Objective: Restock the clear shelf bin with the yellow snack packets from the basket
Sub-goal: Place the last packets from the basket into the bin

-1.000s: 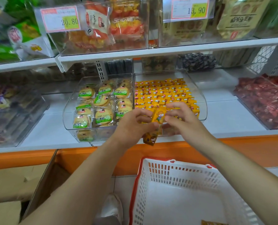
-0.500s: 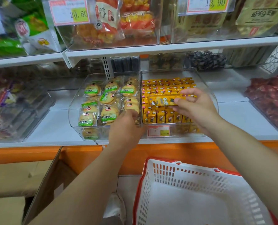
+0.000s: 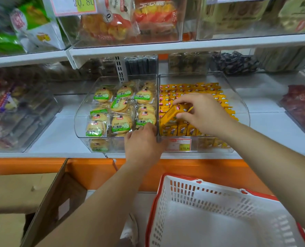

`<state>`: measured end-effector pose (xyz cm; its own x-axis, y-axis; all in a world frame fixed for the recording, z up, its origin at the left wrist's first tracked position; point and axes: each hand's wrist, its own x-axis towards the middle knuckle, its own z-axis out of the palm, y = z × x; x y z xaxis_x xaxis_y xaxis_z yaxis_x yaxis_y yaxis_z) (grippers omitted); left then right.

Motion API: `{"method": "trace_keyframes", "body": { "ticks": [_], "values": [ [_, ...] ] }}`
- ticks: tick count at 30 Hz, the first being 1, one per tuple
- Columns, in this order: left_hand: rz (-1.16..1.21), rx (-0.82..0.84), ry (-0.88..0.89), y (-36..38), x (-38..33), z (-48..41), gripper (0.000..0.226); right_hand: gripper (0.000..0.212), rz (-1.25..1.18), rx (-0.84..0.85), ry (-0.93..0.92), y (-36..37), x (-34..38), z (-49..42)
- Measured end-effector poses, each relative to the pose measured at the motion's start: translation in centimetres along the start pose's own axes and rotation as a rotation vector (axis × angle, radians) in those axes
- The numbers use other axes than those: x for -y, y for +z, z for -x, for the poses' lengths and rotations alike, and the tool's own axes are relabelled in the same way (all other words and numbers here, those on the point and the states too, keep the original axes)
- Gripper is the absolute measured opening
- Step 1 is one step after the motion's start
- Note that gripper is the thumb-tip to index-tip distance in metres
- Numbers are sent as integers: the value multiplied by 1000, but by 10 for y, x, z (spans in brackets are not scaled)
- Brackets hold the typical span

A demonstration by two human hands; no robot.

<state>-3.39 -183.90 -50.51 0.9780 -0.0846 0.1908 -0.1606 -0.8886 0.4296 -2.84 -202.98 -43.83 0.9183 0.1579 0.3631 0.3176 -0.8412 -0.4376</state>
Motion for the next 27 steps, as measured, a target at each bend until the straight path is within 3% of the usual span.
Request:
{"method": "trace_keyframes", "body": {
  "ticks": [3, 7, 12, 19, 21, 24, 27],
  "values": [
    [0, -19, 0, 2, -1, -1, 38, 36, 42, 51, -66, 2, 10, -18],
    [-5, -32, 5, 3, -1, 0, 40, 40, 106, 121, -24, 24, 12, -30],
    [3, -15, 14, 2, 0, 1, 38, 28, 223, 189, 66, 52, 4, -25],
    [35, 177, -66, -20, -9, -5, 33, 45, 251, 203, 92, 52, 10, -18],
    [70, 149, -45, -32, -15, -4, 34, 45, 180, 126, 94, 39, 15, -5],
    [140, -19, 86, -51, -24, 7, 38, 32, 16, 28, 77, 10, 16, 25],
    [278, 78, 177, -59, -37, 35, 28, 24, -120, 32, 91, -15, 5, 71]
  ]
}}
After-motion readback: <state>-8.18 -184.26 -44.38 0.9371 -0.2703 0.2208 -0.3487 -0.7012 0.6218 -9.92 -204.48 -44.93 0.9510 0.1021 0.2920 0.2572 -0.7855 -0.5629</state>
